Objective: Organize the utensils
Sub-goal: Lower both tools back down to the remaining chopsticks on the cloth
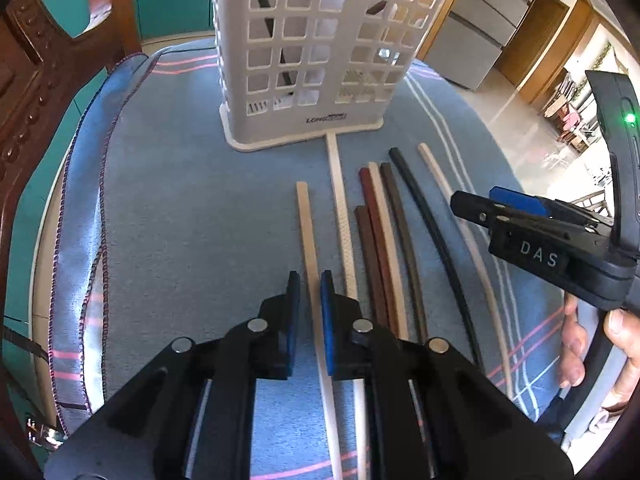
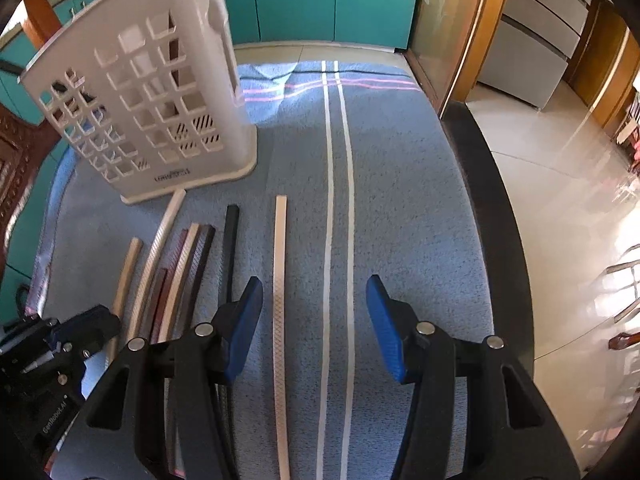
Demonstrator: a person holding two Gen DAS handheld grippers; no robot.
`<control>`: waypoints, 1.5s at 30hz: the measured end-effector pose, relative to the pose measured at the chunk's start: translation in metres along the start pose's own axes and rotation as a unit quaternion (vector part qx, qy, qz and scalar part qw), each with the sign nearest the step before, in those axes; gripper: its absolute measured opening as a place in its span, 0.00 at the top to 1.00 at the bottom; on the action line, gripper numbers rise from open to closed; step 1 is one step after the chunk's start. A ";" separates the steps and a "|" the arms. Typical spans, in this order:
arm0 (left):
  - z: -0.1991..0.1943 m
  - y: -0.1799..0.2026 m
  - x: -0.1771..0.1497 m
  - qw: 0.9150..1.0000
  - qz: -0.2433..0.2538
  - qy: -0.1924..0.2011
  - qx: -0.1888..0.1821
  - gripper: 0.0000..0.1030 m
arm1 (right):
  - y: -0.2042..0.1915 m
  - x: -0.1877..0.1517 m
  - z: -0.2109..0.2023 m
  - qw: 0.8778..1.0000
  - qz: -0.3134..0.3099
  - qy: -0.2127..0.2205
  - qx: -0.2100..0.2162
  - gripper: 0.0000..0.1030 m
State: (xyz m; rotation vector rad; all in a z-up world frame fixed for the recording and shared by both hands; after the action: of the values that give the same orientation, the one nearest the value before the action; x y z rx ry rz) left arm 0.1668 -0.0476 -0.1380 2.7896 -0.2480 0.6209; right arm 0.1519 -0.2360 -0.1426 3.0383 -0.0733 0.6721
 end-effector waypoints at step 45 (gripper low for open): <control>-0.001 0.010 -0.006 0.998 0.029 0.020 0.047 0.63 | -0.011 -0.006 0.004 0.999 -0.032 -0.001 -0.016 0.48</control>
State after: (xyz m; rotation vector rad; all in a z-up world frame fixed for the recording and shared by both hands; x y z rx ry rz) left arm 0.1591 -0.0558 -0.1380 2.8650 -0.3007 0.7177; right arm 0.1490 -0.2245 -0.1491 2.9969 0.0131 0.6560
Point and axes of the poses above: each gripper's, at about its wrist camera, not at the fingertips, and z roughly the way its jaws point, y to its right, x to its top, the point moved 6 cm from there along z, roughly the way its jaws point, and after that the axes turned 5 degrees about -z, right-handed, at the moved point
